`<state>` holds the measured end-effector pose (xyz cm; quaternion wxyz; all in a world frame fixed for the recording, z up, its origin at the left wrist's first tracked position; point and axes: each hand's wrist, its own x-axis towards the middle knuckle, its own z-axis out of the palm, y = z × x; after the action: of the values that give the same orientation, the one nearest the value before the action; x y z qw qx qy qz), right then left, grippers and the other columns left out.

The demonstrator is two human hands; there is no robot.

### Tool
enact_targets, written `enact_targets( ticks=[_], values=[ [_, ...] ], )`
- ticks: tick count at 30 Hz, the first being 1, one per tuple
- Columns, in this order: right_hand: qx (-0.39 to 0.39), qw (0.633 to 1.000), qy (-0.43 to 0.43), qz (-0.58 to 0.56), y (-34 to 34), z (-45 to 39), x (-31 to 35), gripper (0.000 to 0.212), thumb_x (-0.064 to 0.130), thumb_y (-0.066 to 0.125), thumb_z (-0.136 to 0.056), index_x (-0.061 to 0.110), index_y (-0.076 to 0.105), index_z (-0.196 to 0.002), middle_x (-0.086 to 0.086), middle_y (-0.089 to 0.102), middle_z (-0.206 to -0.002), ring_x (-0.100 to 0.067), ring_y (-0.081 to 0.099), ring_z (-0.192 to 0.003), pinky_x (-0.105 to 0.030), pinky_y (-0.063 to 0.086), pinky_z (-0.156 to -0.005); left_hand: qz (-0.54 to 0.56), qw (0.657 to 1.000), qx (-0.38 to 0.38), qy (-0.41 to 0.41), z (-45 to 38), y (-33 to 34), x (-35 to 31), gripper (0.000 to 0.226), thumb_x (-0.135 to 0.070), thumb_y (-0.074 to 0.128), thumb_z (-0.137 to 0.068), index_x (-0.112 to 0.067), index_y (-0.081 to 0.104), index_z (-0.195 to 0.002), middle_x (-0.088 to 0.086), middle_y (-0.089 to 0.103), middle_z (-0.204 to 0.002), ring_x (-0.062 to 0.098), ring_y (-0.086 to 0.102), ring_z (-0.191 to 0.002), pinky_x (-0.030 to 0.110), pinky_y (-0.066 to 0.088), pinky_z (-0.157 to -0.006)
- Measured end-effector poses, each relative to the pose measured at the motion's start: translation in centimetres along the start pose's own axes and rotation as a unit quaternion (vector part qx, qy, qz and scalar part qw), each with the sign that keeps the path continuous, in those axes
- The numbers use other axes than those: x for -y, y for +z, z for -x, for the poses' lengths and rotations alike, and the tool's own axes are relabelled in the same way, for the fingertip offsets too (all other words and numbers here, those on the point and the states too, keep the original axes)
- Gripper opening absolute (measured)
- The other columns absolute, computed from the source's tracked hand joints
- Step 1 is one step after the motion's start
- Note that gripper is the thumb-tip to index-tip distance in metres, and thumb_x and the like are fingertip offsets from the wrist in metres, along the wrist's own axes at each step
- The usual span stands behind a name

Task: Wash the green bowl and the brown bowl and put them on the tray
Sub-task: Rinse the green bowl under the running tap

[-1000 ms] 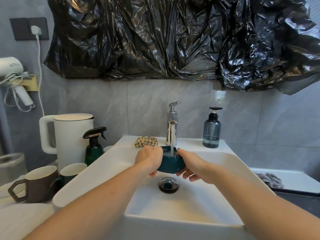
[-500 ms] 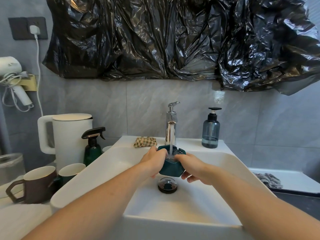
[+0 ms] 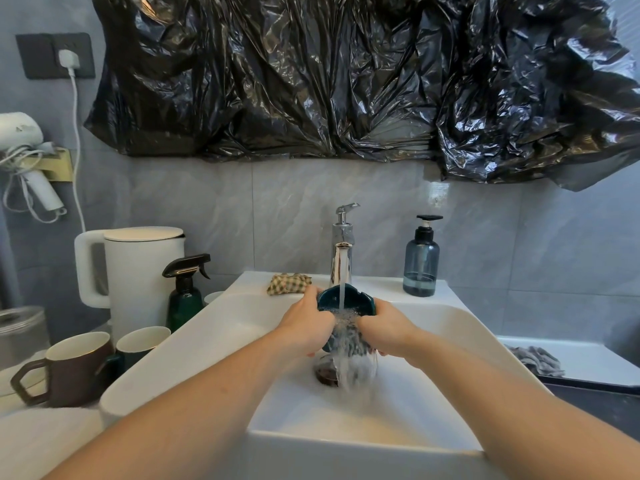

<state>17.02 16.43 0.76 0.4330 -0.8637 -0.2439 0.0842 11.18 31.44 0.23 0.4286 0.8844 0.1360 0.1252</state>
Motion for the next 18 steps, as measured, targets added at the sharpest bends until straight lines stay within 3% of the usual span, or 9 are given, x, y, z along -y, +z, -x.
enact_targets(
  ticks=[5,9,12,18],
  values=[
    [-0.01,1.0,-0.002,0.0,-0.03,0.01,-0.06,0.039,0.006,0.048,-0.092,0.014,0.055,-0.129,-0.002,0.059,-0.084,-0.014,0.052,-0.067,-0.015,0.039,-0.042,0.006,1.0,0.004,0.006,-0.13,0.03,0.2,0.043,-0.007,0.043,-0.093,-0.027,0.046,-0.131,0.011,0.064,-0.106,0.029,0.065,-0.082,0.034,0.057,-0.055],
    [-0.033,0.999,0.014,-0.018,0.05,-0.22,-0.14,0.032,0.014,0.053,-0.095,0.015,0.058,-0.127,-0.004,0.064,-0.095,-0.016,0.059,-0.078,-0.014,0.042,-0.046,-0.005,1.0,0.016,-0.005,-0.33,0.18,0.1,0.034,-0.008,0.043,-0.098,-0.023,0.047,-0.128,0.012,0.065,-0.103,0.02,0.064,-0.062,0.027,0.05,-0.046],
    [-0.045,0.998,0.028,-0.027,0.06,-0.52,-0.19,0.021,0.021,0.055,-0.094,0.015,0.064,-0.112,-0.008,0.07,-0.1,-0.023,0.065,-0.089,-0.025,0.049,-0.063,-0.023,0.999,0.028,-0.017,-0.57,0.29,0.25,0.025,-0.018,0.043,-0.101,-0.016,0.053,-0.124,0.015,0.071,-0.091,0.017,0.065,-0.05,0.026,0.05,-0.043],
    [-0.058,0.998,0.022,0.006,-0.05,-0.39,0.02,0.017,0.025,0.052,-0.093,0.015,0.064,-0.087,-0.008,0.07,-0.089,-0.022,0.062,-0.081,-0.028,0.049,-0.065,-0.029,0.999,0.029,-0.027,-0.58,0.19,0.47,0.028,-0.012,0.04,-0.097,-0.01,0.059,-0.118,0.016,0.066,-0.079,0.02,0.06,-0.044,0.026,0.05,-0.041]
  ],
)
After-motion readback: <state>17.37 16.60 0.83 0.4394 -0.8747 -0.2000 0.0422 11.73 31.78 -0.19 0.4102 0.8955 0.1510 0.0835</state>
